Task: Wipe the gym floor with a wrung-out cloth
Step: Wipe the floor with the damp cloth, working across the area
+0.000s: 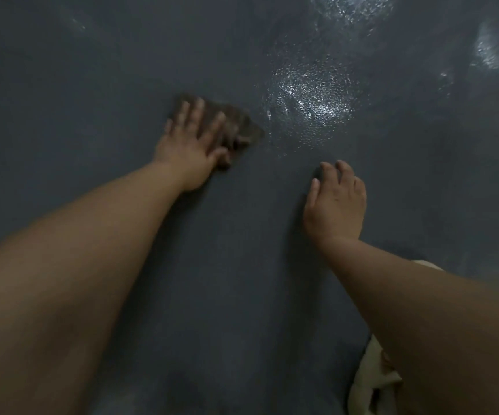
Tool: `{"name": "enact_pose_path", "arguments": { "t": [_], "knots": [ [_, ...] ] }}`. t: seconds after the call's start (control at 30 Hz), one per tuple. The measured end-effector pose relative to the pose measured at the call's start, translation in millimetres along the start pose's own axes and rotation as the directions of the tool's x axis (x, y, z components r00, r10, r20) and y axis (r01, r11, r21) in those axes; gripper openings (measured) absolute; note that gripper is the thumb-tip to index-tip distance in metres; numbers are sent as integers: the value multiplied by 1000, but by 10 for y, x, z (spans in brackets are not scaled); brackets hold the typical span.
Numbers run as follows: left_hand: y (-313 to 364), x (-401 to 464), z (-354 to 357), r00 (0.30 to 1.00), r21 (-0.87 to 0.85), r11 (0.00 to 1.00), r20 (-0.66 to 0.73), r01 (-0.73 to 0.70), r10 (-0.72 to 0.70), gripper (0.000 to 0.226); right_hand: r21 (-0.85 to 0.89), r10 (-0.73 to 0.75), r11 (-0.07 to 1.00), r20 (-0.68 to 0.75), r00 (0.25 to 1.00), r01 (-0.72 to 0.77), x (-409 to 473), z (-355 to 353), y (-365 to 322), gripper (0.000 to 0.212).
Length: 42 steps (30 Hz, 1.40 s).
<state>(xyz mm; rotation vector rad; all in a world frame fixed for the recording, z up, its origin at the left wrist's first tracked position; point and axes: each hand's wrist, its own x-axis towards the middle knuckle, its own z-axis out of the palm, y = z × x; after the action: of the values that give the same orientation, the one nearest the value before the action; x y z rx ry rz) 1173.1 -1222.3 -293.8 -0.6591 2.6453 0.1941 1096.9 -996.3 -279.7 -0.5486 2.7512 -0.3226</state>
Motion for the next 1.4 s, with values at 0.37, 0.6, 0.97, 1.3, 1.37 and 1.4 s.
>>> {"name": "enact_pose_path", "arguments": {
  "t": [0.37,0.6,0.97,1.3,1.37,1.4],
  "knots": [
    [1276,-226,130,1000,-117,993,-6,-30,29,66,9,45,999,-14,999,-45,-50,-117,206,41],
    [1533,-1005,278,928,2,949,214,-314,306,67,-43,57,998,92,994,-54,-267,-399,219,40],
    [1355,-1825,-362,966,-126,991,259,49,-15,72,-65,-86,992,241,967,105,-1113,-840,59,37],
    [1443,-2340,-807,997,-75,997,77,15,-10,58,-97,-137,982,234,963,163,-1665,-1016,162,39],
    [1406,-2332,-821,998,-75,997,64,4,1,53,-95,-135,982,236,962,161,-1695,-987,94,40],
    [1382,-2318,-809,997,-80,997,77,9,-3,52,-87,-132,984,243,961,157,-1703,-964,59,40]
  ]
}}
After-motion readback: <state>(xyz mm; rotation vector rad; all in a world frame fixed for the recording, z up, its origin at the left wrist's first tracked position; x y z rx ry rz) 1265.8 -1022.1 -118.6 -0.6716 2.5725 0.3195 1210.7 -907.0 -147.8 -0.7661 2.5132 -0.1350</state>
